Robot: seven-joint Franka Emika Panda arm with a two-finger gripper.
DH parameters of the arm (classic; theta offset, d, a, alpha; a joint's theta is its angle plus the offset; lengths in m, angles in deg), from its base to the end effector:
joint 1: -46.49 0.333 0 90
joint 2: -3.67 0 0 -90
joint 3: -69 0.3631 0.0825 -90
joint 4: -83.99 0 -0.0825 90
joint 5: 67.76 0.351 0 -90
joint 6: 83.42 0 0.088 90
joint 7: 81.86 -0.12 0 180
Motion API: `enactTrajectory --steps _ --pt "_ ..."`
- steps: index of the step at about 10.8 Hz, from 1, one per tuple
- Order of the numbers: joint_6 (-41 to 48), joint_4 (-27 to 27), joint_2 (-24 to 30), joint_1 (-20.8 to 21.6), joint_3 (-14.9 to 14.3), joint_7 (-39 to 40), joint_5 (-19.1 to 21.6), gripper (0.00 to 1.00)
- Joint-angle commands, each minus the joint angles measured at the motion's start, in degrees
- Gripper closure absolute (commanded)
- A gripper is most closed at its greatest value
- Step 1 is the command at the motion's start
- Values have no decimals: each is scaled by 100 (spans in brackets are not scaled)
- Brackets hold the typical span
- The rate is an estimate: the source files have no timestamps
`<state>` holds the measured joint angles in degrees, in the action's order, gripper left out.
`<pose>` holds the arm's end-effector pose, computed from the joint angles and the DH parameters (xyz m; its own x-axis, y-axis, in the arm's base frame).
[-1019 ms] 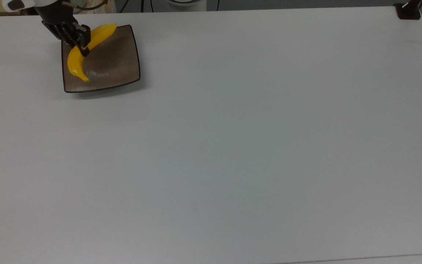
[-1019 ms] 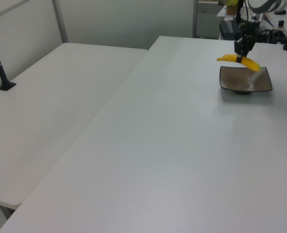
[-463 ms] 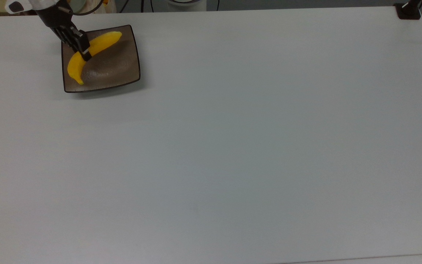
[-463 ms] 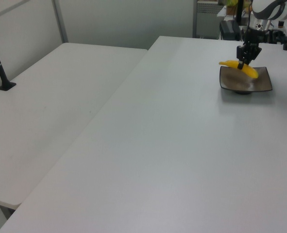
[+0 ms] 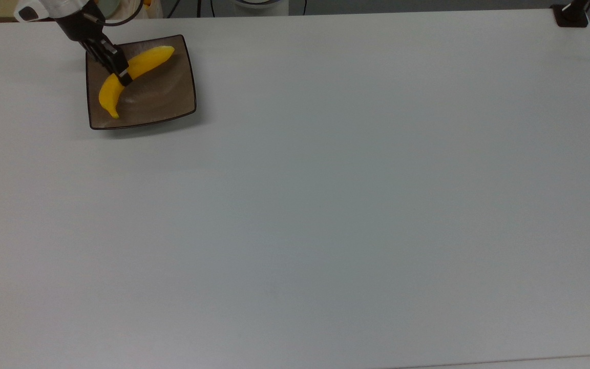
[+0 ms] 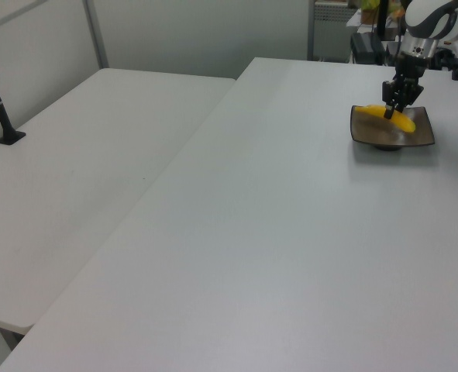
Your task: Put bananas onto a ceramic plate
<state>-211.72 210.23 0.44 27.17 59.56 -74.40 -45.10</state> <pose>0.4580 -0.2330 0.4123 0.8143 -0.5802 -0.0164 -0.5586 -0.7757 -0.2937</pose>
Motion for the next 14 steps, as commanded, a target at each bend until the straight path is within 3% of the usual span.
enactTrajectory --steps 1,3,4,5,8,10,12,14 --pt "-230 156 42 15 -5 80 142 89" --pt "-213 156 51 24 -5 80 142 53" --pt "-186 147 86 24 -5 80 142 22" --pt "-151 138 112 42 -5 89 142 3" --pt "102 -28 427 251 -5 71 28 0" --pt "978 -710 630 331 -14 27 -8 0" --pt "2181 -1668 640 699 -14 19 -602 0" --pt "2895 -2311 674 1077 -14 19 -825 0"
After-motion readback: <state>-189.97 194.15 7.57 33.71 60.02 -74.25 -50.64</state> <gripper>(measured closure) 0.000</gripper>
